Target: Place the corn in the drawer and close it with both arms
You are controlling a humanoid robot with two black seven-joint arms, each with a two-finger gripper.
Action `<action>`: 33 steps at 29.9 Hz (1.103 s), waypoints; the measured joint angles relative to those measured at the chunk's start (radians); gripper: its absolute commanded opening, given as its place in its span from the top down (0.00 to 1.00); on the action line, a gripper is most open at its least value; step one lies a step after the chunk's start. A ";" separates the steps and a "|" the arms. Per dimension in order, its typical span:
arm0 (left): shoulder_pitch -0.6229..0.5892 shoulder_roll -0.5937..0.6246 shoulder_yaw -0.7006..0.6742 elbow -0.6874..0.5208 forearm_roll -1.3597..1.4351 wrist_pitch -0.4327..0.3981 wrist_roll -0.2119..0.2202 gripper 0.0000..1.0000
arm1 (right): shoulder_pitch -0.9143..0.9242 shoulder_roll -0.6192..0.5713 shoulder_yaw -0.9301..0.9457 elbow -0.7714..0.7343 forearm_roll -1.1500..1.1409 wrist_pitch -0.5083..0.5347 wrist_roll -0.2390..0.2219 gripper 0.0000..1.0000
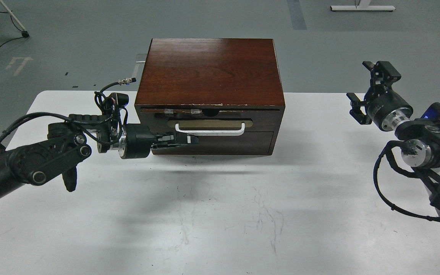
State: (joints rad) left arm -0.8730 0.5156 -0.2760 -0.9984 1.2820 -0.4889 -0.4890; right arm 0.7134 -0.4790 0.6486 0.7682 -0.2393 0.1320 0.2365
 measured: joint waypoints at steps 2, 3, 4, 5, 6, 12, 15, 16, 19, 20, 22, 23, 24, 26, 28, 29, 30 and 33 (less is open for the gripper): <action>0.000 0.000 0.004 0.000 0.000 0.000 0.000 0.85 | 0.000 0.000 -0.005 0.000 0.000 0.000 0.000 0.02; -0.001 0.000 0.006 0.000 0.000 0.000 0.000 0.85 | 0.001 0.000 -0.006 0.000 0.000 0.000 0.000 0.02; -0.001 0.000 0.008 0.000 0.000 0.000 0.000 0.83 | 0.001 0.000 -0.007 0.000 0.000 0.000 0.000 0.02; -0.001 -0.001 0.009 -0.001 0.000 0.000 0.001 0.82 | 0.001 0.000 -0.007 0.000 0.000 0.000 0.000 0.02; -0.001 -0.001 0.010 -0.003 0.000 0.000 0.001 0.81 | 0.001 0.000 -0.007 0.000 0.000 0.000 0.000 0.02; 0.003 0.001 0.012 -0.014 0.000 0.000 0.001 0.56 | 0.001 -0.001 -0.007 0.000 0.000 0.000 0.001 0.01; 0.007 0.006 0.012 -0.017 0.000 0.000 0.001 0.37 | 0.001 -0.001 -0.007 0.000 0.000 0.000 0.001 0.01; 0.010 0.009 0.013 -0.021 0.000 0.000 0.001 0.27 | 0.001 -0.001 -0.007 0.000 0.000 0.000 0.001 0.01; 0.016 0.022 0.014 -0.052 -0.005 0.000 0.001 0.03 | 0.001 -0.001 -0.008 0.000 0.000 0.000 0.001 0.01; 0.021 0.036 0.014 -0.077 -0.015 0.000 0.001 0.02 | 0.001 -0.001 -0.008 0.000 0.000 0.000 0.001 0.01; 0.041 0.085 0.013 -0.154 -0.051 0.001 0.001 0.02 | 0.001 -0.001 -0.009 0.000 0.000 0.000 0.001 0.01; 0.051 0.111 0.011 -0.198 -0.072 0.001 0.001 0.02 | 0.002 -0.002 -0.009 0.000 0.000 0.000 0.001 0.01; 0.058 0.136 0.009 -0.241 -0.090 0.001 0.001 0.02 | 0.002 -0.002 -0.009 0.000 0.000 0.000 0.001 0.01; 0.065 0.189 0.007 -0.331 -0.129 0.001 0.001 0.02 | 0.004 -0.002 -0.010 0.000 -0.001 0.000 0.001 0.01; 0.068 0.239 0.004 -0.405 -0.161 0.001 0.000 0.02 | 0.006 -0.002 -0.016 0.000 -0.001 0.000 0.001 0.01; 0.068 0.263 -0.002 -0.432 -0.181 0.001 0.000 0.02 | 0.007 -0.002 -0.020 0.000 -0.001 0.000 0.001 0.01; 0.068 0.281 -0.014 -0.448 -0.202 0.001 0.000 0.02 | 0.008 -0.002 -0.024 0.001 -0.001 0.000 0.001 0.01; 0.068 0.314 -0.127 -0.458 -0.332 0.001 0.000 0.02 | 0.010 -0.001 -0.027 0.003 -0.001 0.000 0.001 0.01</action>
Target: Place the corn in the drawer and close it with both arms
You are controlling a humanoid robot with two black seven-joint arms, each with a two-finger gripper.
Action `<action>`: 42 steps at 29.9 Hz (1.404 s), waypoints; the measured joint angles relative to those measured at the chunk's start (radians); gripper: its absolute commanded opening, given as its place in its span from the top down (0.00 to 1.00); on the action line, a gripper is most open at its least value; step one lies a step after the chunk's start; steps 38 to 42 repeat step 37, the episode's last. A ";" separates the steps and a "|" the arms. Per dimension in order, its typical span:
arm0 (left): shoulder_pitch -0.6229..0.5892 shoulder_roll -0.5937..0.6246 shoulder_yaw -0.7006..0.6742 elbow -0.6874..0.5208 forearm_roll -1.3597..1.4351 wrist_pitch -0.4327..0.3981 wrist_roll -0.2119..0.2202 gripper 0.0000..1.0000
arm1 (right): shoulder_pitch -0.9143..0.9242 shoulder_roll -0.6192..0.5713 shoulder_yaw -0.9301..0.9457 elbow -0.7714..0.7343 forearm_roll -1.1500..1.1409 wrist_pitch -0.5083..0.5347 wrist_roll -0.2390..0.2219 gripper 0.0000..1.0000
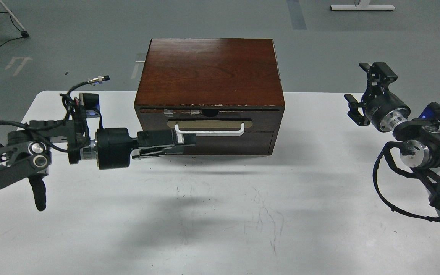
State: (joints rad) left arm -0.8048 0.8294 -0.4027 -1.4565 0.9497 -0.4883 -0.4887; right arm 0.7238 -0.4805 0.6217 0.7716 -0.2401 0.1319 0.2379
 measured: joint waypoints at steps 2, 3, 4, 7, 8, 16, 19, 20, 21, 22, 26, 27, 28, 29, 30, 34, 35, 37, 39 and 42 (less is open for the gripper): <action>-0.001 0.006 -0.104 0.041 -0.114 0.000 0.000 0.02 | 0.001 0.000 0.000 0.002 0.000 0.000 0.000 0.02; -0.003 0.006 -0.150 0.076 -0.166 0.000 0.000 0.02 | 0.002 0.000 0.000 0.002 0.000 0.000 0.000 0.02; -0.006 0.004 -0.180 0.119 -0.207 0.000 -0.001 0.02 | 0.003 0.000 0.000 0.003 0.001 0.000 0.001 0.02; -0.028 -0.031 -0.241 0.361 -0.332 0.000 0.000 0.02 | 0.004 0.000 0.004 0.005 0.001 0.000 0.017 0.02; -0.040 -0.060 -0.245 0.446 -0.367 0.000 0.000 0.02 | 0.005 0.001 0.004 0.008 0.001 0.000 0.022 0.02; -0.045 -0.204 -0.239 0.873 -0.643 0.000 0.347 0.02 | 0.015 0.011 0.003 0.013 0.001 0.000 0.042 0.01; 0.009 -0.220 -0.237 0.902 -0.727 0.000 0.396 0.02 | 0.016 0.011 0.000 0.015 0.001 0.000 0.043 0.00; 0.023 -0.228 -0.237 0.912 -0.744 0.000 0.400 0.02 | 0.017 0.011 0.000 0.015 0.001 0.000 0.043 0.00; 0.032 -0.238 -0.238 0.925 -0.758 0.000 0.400 0.02 | 0.018 0.011 0.000 0.016 0.001 0.000 0.043 0.00; 0.038 -0.248 -0.239 0.936 -0.766 0.000 0.400 0.02 | 0.019 0.009 0.000 0.016 0.001 -0.001 0.043 0.00; 0.050 -0.274 -0.245 0.953 -0.799 0.000 0.391 0.02 | 0.024 0.012 0.000 0.017 0.001 -0.002 0.043 0.00; 0.053 -0.277 -0.246 0.954 -0.816 0.000 0.388 0.02 | 0.024 0.016 0.000 0.019 0.002 -0.002 0.043 0.00; 0.054 -0.279 -0.248 0.955 -0.833 0.000 0.384 0.02 | 0.024 0.020 0.000 0.023 0.002 -0.002 0.043 0.00; 0.055 -0.280 -0.249 0.955 -0.849 0.000 0.381 0.02 | 0.025 0.024 0.000 0.028 0.002 -0.002 0.043 0.00; 0.056 -0.281 -0.249 0.955 -0.858 0.000 0.379 0.02 | 0.026 0.028 0.000 0.031 0.002 -0.001 0.043 0.00; 0.064 -0.282 -0.249 0.952 -0.872 0.000 0.358 0.02 | 0.036 0.037 0.004 0.035 0.002 -0.004 0.043 0.00; 0.069 -0.282 -0.249 0.949 -0.872 0.000 0.354 0.02 | 0.040 0.038 0.004 0.035 0.002 -0.005 0.043 0.00; 0.075 -0.282 -0.248 0.945 -0.873 0.000 0.351 0.02 | 0.044 0.040 0.006 0.035 0.003 -0.006 0.043 0.00; 0.075 -0.282 -0.248 0.945 -0.873 0.000 0.351 0.02 | 0.044 0.040 0.006 0.035 0.003 -0.006 0.043 0.00; 0.075 -0.282 -0.248 0.945 -0.873 0.000 0.351 0.02 | 0.044 0.040 0.006 0.035 0.003 -0.006 0.043 0.00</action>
